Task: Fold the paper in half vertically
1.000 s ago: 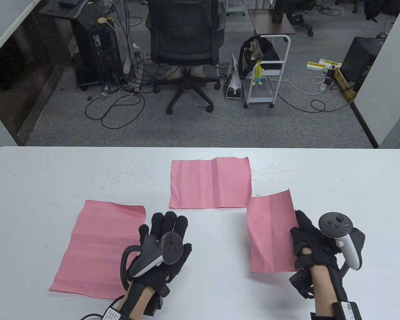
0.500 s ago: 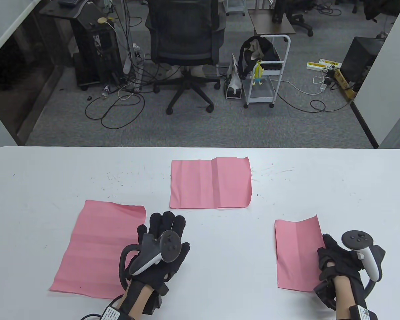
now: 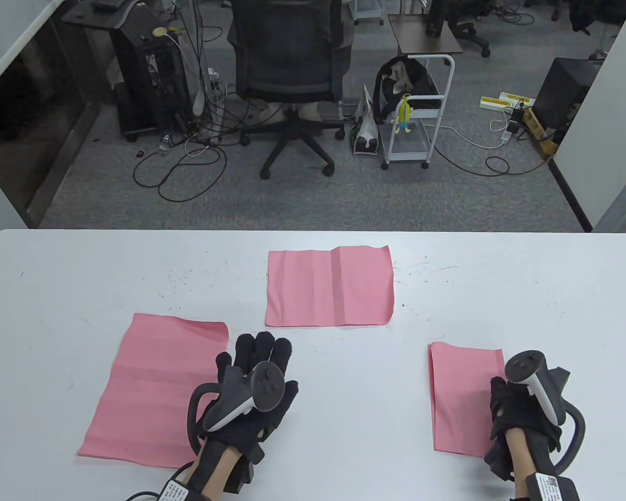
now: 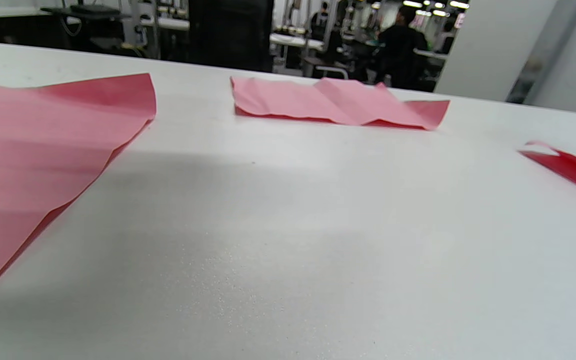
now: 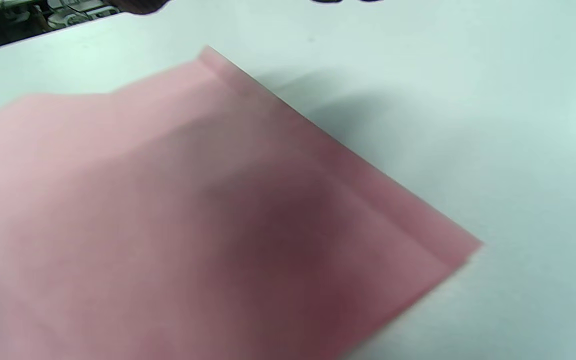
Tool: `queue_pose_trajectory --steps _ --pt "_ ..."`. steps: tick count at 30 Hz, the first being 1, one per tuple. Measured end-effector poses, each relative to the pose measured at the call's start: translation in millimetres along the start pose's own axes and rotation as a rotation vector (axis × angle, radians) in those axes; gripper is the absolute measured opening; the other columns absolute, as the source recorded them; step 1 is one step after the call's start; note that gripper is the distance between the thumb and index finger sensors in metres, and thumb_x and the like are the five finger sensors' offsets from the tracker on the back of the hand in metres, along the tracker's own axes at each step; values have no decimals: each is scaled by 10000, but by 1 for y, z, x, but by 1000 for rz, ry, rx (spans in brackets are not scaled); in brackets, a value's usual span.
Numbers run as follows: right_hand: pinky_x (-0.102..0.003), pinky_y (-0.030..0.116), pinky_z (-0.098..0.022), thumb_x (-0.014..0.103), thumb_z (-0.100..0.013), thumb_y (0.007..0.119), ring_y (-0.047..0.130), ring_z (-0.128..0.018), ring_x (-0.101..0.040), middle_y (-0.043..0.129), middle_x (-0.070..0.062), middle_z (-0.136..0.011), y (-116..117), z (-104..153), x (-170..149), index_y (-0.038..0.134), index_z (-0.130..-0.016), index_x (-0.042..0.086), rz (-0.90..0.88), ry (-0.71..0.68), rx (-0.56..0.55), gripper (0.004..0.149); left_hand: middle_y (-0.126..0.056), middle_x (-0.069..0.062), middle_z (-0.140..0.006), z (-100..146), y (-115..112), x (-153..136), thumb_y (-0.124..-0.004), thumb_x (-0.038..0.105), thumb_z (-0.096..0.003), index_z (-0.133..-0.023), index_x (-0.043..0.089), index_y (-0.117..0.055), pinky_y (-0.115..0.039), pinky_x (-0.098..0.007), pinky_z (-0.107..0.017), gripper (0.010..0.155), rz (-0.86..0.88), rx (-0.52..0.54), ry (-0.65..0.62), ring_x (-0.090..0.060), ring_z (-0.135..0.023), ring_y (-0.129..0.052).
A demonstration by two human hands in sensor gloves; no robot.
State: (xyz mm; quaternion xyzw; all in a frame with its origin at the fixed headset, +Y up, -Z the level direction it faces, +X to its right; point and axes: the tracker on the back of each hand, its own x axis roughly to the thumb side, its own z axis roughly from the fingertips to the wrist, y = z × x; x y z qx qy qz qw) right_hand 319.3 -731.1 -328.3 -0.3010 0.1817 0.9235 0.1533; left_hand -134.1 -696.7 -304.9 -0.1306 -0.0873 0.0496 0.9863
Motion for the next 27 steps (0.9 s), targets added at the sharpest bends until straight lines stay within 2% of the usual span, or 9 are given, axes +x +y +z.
queue_pose_trajectory --steps 4,7,13,17,21,27 --pt "-591 371 -794 518 -512 652 302 -1096 -391 281 -20 -1182 -15 11 37 279 -1085 340 -10 -92 -43 707 28 32 -1269 0 0 -1 -404 661 -539 -1152 393 -14 -157 -665 -827 775 0 -4 4 -345 -1169 11" --pt "-599 325 -802 529 -512 646 233 -1104 -383 232 -6 -1188 -27 19 78 260 -1085 357 -9 -173 -74 712 27 30 -1270 -1 0 -1 -405 661 -539 -1153 392 -14 -155 -665 -827 777 5 -5 9 -345 -1169 12" --pt "-600 260 -813 549 -511 633 143 -1111 -356 172 27 -1194 -25 21 156 236 -1083 390 23 -320 -35 715 23 30 -1270 -1 -1 -2 -405 661 -538 -1153 393 -15 -157 -664 -827 775 -4 -6 16 -345 -1170 10" --pt "-592 221 -818 556 -511 624 93 -1110 -328 145 50 -1196 -8 13 206 239 -1083 415 40 -400 39 704 22 31 -1270 -2 -2 -2 -405 660 -539 -1152 393 -14 -156 -665 -827 775 -10 -11 20 -345 -1170 9" --pt "-578 175 -817 560 -509 613 41 -1101 -300 109 70 -1191 21 -5 256 228 -1077 438 78 -447 126 697 22 30 -1270 -3 -1 -5 -406 660 -538 -1153 393 -17 -158 -665 -827 775 -7 -9 34 -345 -1170 8" --pt "-549 121 -819 571 -506 597 -13 -1090 -254 49 104 -1184 62 -27 307 204 -1065 479 112 -452 234 689 18 28 -1271 -4 1 -10 -407 659 -538 -1153 392 -19 -158 -664 -827 775 -1 -6 52 -345 -1170 7"
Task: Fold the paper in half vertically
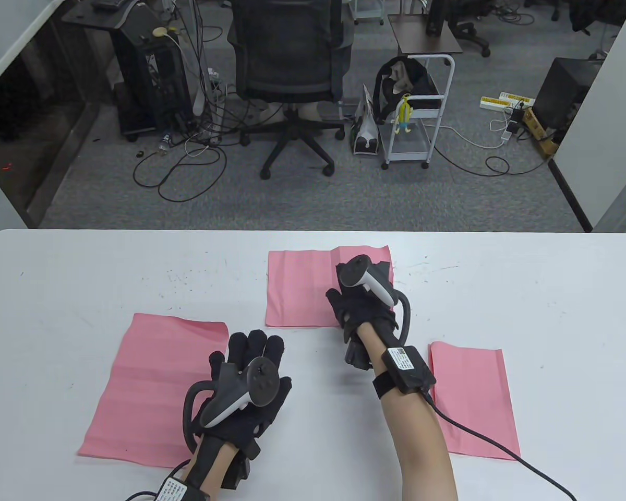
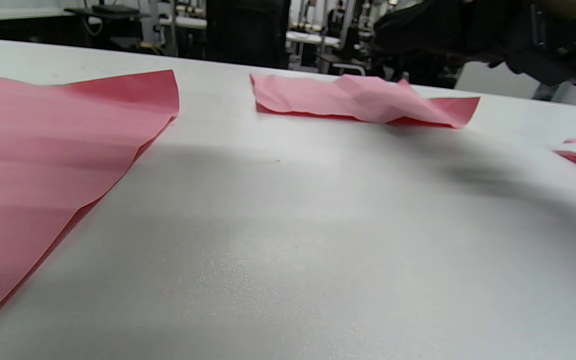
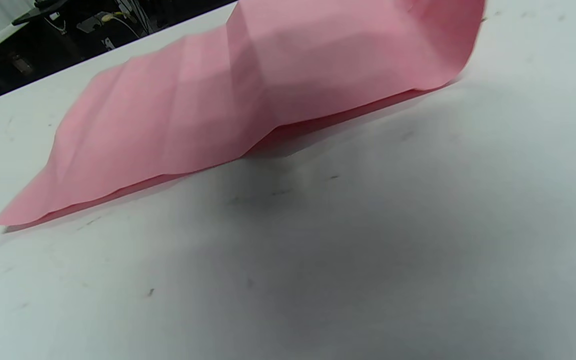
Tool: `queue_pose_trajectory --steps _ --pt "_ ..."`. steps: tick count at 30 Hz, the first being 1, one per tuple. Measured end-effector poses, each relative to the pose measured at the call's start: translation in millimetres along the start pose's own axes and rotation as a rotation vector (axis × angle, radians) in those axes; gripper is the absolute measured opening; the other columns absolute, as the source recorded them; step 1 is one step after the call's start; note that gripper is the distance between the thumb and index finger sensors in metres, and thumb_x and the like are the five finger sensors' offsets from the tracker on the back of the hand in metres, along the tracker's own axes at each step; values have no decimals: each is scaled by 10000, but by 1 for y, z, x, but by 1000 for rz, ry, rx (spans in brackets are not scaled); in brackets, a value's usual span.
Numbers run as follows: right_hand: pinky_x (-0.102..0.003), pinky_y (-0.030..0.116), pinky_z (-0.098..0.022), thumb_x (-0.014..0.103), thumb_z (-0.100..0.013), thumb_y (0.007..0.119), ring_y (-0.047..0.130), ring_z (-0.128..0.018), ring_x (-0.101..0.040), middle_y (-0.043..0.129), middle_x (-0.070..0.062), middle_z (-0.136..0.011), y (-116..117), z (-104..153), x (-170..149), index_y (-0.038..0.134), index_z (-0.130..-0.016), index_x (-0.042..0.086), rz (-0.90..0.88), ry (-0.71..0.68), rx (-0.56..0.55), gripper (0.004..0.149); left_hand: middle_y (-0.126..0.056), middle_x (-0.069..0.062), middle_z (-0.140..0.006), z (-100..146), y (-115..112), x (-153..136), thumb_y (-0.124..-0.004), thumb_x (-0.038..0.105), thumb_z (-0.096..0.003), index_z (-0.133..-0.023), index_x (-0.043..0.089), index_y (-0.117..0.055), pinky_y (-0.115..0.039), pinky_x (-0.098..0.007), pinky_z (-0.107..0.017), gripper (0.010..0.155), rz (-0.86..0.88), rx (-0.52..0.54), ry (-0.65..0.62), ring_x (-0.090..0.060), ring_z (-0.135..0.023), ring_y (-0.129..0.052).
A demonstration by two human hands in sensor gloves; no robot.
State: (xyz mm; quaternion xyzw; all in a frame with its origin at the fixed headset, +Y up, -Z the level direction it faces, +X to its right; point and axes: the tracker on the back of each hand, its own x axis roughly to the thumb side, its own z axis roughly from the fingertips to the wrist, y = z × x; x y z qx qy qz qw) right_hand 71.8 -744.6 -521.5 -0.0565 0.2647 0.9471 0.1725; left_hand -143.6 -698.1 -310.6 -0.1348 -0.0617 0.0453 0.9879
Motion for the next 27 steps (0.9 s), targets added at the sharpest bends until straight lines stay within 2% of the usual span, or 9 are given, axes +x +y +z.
queue_pose_trajectory --steps 7,14,20,21,22,27 --pt "-541 104 -818 569 -508 594 -53 -1083 -237 19 131 -1174 23 -39 9 196 -1055 504 34 57 62 680 17 27 -1270 -1 0 -4 -408 659 -538 -1153 387 -18 -162 -666 -825 777 2 0 13 -349 -1169 3" --pt "-552 122 -817 555 -512 605 -5 -1093 -254 23 121 -1173 37 -54 0 216 -1055 501 45 91 121 670 16 27 -1270 -1 0 -5 -408 659 -538 -1153 387 -19 -163 -666 -825 776 5 -3 17 -348 -1169 1" --pt "-538 69 -793 557 -509 585 -40 -1074 -236 -8 138 -1155 41 -56 -3 187 -1040 515 17 78 136 664 15 29 -1271 -2 -1 -6 -407 658 -538 -1153 387 -18 -162 -666 -824 776 7 -6 18 -350 -1169 2" --pt "-534 59 -784 558 -508 581 -66 -1066 -230 -12 145 -1148 42 -55 -5 184 -1035 517 10 71 138 661 14 -2 -1271 -2 -1 -6 -407 658 -539 -1154 385 -19 -163 -667 -824 777 5 -6 16 -351 -1168 0" --pt "-534 53 -775 557 -507 579 -69 -1059 -231 -17 146 -1143 43 -54 -6 181 -1034 514 9 61 138 661 15 27 -1271 -2 -1 -6 -407 659 -539 -1153 386 -18 -165 -667 -824 776 5 -6 15 -351 -1169 1" --pt "-551 49 -739 557 -501 551 -80 -1032 -259 -35 121 -1124 55 -39 -11 154 -1025 493 41 38 144 661 13 1 -1270 -3 -1 -9 -406 659 -539 -1151 380 -13 -167 -669 -823 779 12 -10 15 -355 -1167 0"
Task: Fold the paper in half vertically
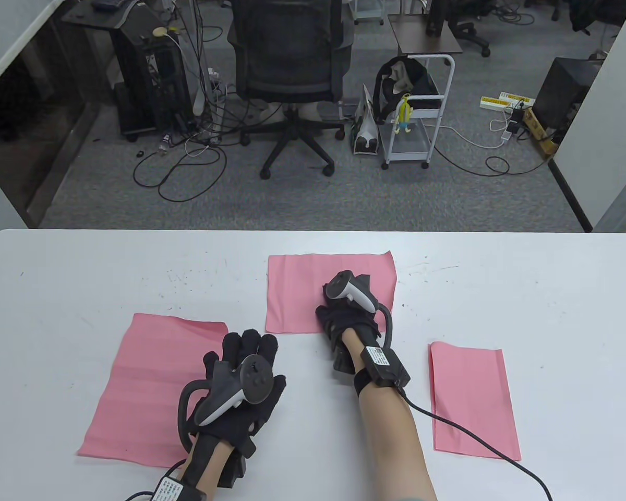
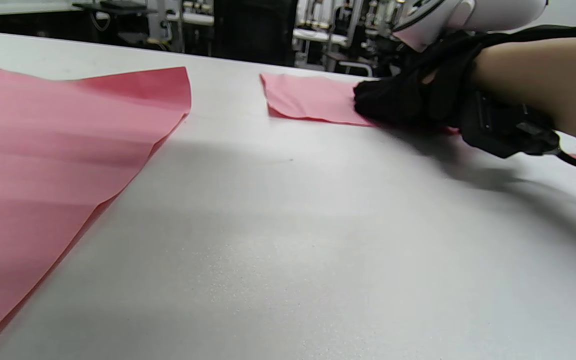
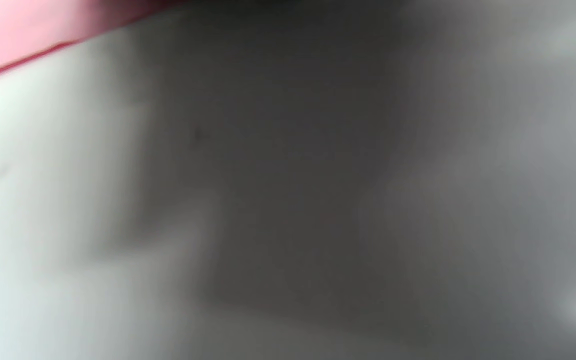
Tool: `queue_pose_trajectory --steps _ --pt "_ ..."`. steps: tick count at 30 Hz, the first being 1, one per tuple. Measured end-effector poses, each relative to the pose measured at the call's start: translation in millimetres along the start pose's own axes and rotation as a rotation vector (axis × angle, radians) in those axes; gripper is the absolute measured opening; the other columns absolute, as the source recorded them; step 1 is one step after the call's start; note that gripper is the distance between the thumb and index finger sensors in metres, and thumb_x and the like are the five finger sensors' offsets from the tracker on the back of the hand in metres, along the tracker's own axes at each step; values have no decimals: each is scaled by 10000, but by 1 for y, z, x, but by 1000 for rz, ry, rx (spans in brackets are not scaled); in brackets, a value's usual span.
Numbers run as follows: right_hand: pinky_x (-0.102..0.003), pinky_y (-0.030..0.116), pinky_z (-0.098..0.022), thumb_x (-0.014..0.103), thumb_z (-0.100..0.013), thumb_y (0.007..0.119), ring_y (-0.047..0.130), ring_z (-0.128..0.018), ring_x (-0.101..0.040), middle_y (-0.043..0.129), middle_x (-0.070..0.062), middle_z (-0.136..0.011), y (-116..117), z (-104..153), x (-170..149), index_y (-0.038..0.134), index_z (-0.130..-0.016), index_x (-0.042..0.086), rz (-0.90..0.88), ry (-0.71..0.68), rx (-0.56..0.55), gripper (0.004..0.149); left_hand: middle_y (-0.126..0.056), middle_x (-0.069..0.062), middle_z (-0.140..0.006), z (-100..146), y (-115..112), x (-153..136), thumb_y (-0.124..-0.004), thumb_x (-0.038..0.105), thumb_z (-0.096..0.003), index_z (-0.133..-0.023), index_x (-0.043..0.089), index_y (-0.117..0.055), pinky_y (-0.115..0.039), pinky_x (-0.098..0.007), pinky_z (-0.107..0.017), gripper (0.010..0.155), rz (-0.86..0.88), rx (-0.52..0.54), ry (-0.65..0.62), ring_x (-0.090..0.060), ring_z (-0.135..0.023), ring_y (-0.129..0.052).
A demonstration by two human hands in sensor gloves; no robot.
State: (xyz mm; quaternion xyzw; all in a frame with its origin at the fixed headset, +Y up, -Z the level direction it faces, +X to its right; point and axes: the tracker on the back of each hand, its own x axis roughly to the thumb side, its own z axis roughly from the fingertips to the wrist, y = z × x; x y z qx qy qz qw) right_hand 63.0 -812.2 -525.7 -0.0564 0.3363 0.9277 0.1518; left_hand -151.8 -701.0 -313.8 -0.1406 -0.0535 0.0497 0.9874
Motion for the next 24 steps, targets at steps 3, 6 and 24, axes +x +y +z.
queue_pose_trajectory --steps 3,6,24 --pt "-557 48 -728 556 -498 538 -87 -1022 -265 -46 108 -1115 12 13 -3 139 -1020 486 15 -2 11 661 14 1 -1270 1 0 -1 -405 658 -540 -1150 375 -10 -171 -670 -821 780 -3 2 1 -358 -1167 -3" --pt "-559 54 -722 557 -498 520 -88 -1016 -269 -53 102 -1109 26 29 -6 127 -1015 481 33 -2 15 655 14 3 -1269 2 -1 -1 -405 658 -540 -1149 374 -8 -173 -671 -821 781 3 -1 -8 -360 -1167 -5" --pt "-584 66 -717 574 -502 455 -83 -1012 -310 -73 61 -1106 108 128 -23 81 -1012 461 95 9 10 642 22 2 -1268 -1 -15 8 -398 659 -543 -1148 368 1 -171 -671 -822 780 -26 -57 -33 -361 -1166 -1"
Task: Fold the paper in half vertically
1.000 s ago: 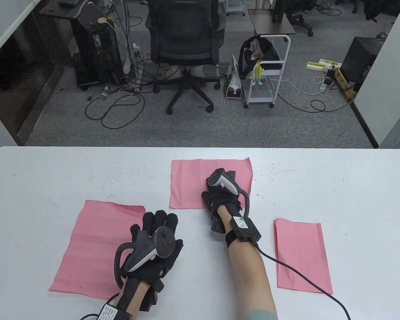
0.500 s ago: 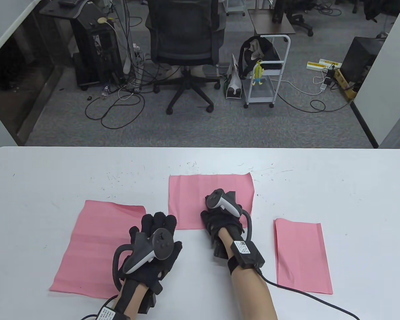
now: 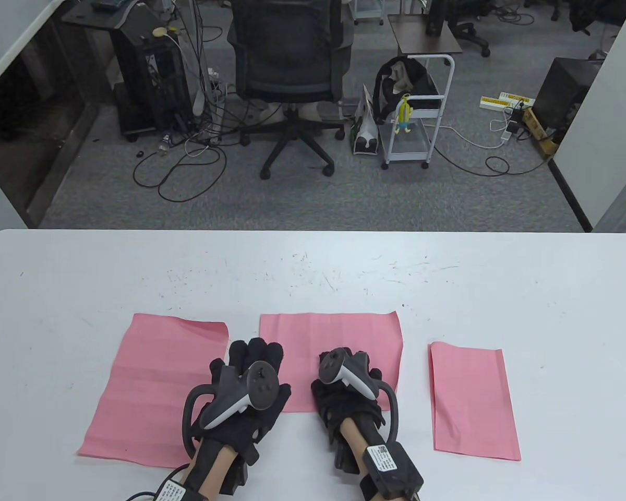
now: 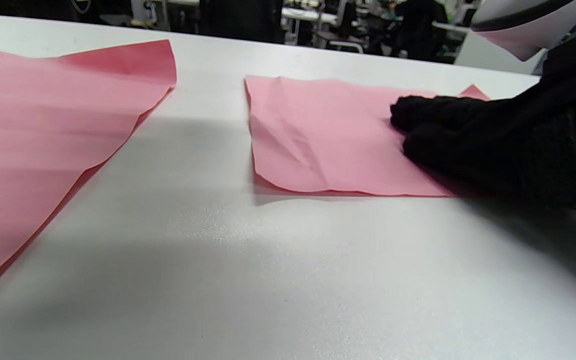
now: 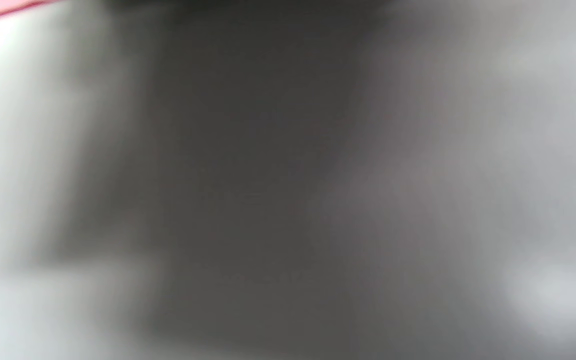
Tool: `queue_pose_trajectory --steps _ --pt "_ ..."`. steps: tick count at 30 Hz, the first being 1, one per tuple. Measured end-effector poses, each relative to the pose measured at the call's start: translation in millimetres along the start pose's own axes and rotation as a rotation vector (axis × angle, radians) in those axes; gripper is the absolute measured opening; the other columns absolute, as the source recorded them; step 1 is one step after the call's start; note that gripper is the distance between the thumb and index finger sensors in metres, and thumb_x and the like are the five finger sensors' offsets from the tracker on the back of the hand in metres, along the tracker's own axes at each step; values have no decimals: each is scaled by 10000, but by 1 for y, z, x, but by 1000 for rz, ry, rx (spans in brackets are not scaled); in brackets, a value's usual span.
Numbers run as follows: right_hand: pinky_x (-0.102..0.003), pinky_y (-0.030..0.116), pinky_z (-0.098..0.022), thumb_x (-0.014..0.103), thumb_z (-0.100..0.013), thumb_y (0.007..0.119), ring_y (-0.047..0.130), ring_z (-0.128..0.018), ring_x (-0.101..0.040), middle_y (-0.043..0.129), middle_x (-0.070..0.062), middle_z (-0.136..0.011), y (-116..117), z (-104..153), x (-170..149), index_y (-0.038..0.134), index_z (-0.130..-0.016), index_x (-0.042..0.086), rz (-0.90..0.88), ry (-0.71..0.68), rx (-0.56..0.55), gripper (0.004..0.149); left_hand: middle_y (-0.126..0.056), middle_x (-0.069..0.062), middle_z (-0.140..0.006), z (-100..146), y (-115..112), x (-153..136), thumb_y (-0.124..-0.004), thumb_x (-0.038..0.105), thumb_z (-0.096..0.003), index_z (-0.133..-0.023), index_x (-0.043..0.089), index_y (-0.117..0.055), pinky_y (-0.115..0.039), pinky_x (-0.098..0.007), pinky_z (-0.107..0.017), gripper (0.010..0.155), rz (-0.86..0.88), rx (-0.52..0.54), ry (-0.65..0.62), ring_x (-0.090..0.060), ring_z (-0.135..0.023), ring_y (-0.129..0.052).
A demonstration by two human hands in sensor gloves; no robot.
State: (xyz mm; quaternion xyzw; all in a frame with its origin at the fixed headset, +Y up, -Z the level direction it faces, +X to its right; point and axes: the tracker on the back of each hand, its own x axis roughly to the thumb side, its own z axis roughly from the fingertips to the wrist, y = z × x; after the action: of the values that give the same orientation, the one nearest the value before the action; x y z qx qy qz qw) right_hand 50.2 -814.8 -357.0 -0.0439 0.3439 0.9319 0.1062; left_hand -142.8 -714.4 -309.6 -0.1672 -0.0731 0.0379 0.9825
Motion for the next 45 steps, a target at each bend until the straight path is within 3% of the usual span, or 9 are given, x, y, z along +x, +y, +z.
queue_pose_trajectory --steps 11,32,39,42,45 --pt "-611 100 -724 574 -506 445 -61 -1016 -347 -70 20 -1109 36 47 -6 50 -1018 432 67 -5 1 662 34 0 -1263 -10 -17 5 -390 655 -544 -1143 362 34 -176 -668 -825 790 -37 -77 9 -360 -1165 2" --pt "-616 99 -723 579 -505 439 -69 -1014 -354 -76 15 -1107 35 48 -6 43 -1019 422 78 -15 -1 667 49 5 -1241 -37 -80 15 -391 652 -542 -1140 368 -1 -180 -660 -830 768 -164 -321 11 -357 -1158 -12" --pt "-620 113 -729 579 -506 439 -43 -1021 -363 -62 9 -1114 35 48 -6 50 -1023 419 90 -14 -11 667 127 6 -1202 -38 -85 13 -335 657 -524 -1113 358 72 -141 -665 -819 776 -141 -339 -1 -355 -1124 60" --pt "-621 165 -748 581 -508 471 17 -1046 -369 -3 10 -1138 32 50 -5 102 -1040 419 103 -11 -49 668 131 6 -1199 -38 -84 13 -331 658 -521 -1110 357 76 -139 -666 -818 776 -144 -341 -2 -356 -1122 63" --pt "-601 309 -777 559 -510 576 201 -1080 -373 189 -1 -1175 16 57 -6 268 -1073 379 75 -23 -87 667 134 5 -1198 -38 -85 12 -329 658 -521 -1109 357 79 -136 -666 -817 776 -143 -343 -3 -357 -1120 66"
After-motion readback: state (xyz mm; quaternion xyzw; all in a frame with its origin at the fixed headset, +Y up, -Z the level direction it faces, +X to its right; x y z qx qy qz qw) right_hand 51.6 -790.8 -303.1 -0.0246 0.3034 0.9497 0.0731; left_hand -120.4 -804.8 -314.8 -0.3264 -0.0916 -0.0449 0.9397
